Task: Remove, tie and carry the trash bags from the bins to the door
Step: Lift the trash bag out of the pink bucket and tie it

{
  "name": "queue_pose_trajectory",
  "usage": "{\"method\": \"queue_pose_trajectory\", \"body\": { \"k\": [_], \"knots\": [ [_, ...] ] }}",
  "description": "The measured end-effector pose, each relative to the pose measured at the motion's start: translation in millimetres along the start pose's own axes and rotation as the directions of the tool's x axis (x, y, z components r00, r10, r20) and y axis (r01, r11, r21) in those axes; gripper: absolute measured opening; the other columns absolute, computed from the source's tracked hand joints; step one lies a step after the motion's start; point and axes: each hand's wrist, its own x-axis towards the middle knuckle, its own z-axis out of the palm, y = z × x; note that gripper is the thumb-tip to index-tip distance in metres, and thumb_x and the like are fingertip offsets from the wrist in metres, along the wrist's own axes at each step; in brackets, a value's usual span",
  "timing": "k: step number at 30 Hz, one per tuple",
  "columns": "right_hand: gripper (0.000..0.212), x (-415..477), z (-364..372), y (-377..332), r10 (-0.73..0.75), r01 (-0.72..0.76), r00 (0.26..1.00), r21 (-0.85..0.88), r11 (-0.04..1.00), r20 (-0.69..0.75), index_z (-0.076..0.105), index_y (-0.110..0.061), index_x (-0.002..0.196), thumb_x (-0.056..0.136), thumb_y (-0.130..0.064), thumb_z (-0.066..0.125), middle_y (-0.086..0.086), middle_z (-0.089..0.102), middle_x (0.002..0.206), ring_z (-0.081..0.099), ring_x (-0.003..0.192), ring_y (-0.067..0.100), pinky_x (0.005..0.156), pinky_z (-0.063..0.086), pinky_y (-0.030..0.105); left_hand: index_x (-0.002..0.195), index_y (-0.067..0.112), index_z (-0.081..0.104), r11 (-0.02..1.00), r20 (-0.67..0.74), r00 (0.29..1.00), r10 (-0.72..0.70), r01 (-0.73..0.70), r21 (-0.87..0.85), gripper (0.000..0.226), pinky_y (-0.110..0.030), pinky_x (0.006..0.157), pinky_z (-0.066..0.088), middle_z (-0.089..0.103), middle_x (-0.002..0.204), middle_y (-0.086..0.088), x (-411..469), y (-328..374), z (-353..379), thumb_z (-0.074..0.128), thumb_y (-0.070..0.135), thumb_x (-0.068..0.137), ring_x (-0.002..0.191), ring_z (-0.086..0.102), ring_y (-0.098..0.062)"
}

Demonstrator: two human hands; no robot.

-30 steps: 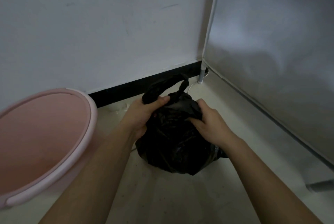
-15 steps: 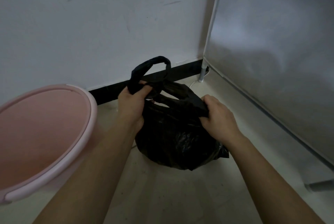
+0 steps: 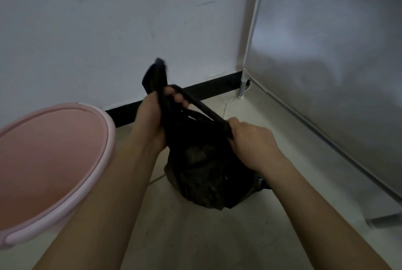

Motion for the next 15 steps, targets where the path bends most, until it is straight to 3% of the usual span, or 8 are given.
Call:
{"method": "queue_pose_trajectory", "body": {
  "k": [3,5,9,11,13,15],
  "knots": [
    [0.020,-5.9,20.4,-0.4,0.079,-0.071,0.994,-0.089,0.993,0.079,0.044,-0.015,0.112,0.101,-0.031,0.038,0.005,0.062,0.096,0.061,0.076,0.027,0.057,0.032,0.032,0.062,0.018,0.049,0.997,0.008,0.999,-0.046,0.046,0.056,0.029,-0.024,0.053,0.040,0.039,0.063,0.002,-7.5,-6.3,-1.2,0.048,0.018,0.091,0.055,0.045,-0.013],
    [0.021,-5.9,27.0,1.4,0.058,-0.057,0.998,-0.079,0.995,0.009,0.049,-0.015,0.112,0.100,-0.030,0.041,0.006,0.056,0.099,0.057,0.081,0.025,0.063,0.034,0.033,0.057,0.018,0.051,0.998,0.026,0.998,-0.054,0.053,0.043,0.033,-0.022,0.053,0.039,0.038,0.063,0.003,-9.6,-10.0,-2.3,0.050,0.017,0.090,0.055,0.042,-0.011],
    [0.022,-5.7,32.5,11.2,-0.147,0.157,0.987,0.177,0.972,-0.072,0.056,-0.017,0.114,0.093,-0.016,0.050,0.001,0.052,0.104,0.050,0.095,0.019,0.086,0.039,0.034,0.075,0.010,0.057,0.997,0.066,0.996,-0.067,0.070,-0.043,0.016,-0.037,0.090,0.051,0.056,0.069,-0.004,-10.1,-7.0,-5.6,0.051,0.017,0.088,0.061,0.058,-0.017],
    [0.011,-6.0,30.3,15.1,-0.074,0.065,0.997,0.283,0.957,0.021,0.053,-0.016,0.098,0.090,-0.009,0.048,0.001,0.053,0.094,0.053,0.087,0.023,0.075,0.040,0.035,0.086,0.008,0.057,0.998,0.114,0.993,-0.033,0.039,-0.057,0.012,-0.043,0.100,0.049,0.062,0.079,-0.008,-11.0,-4.8,-6.1,0.053,0.018,0.083,0.069,0.063,-0.021],
    [0.009,-4.5,27.5,19.5,0.093,-0.153,0.984,0.465,0.872,0.149,0.050,-0.011,0.090,0.089,-0.005,0.044,0.004,0.055,0.088,0.054,0.080,0.026,0.066,0.042,0.036,0.107,0.006,0.058,0.999,0.120,0.992,-0.025,0.030,-0.035,0.035,-0.048,0.103,0.047,0.071,0.104,-0.016,-10.3,-6.4,-14.4,0.057,0.032,0.084,0.095,0.069,-0.031],
    [0.009,-2.7,25.8,23.9,0.210,-0.281,0.960,0.597,0.752,0.187,0.050,-0.009,0.090,0.089,-0.004,0.042,0.005,0.057,0.085,0.054,0.076,0.023,0.062,0.040,0.032,0.126,0.006,0.054,0.993,0.047,0.997,-0.055,0.050,0.108,0.065,-0.053,0.102,0.048,0.065,0.123,-0.026,-6.6,-15.1,-20.5,0.056,0.056,0.085,0.112,0.065,-0.039]
  ]
}}
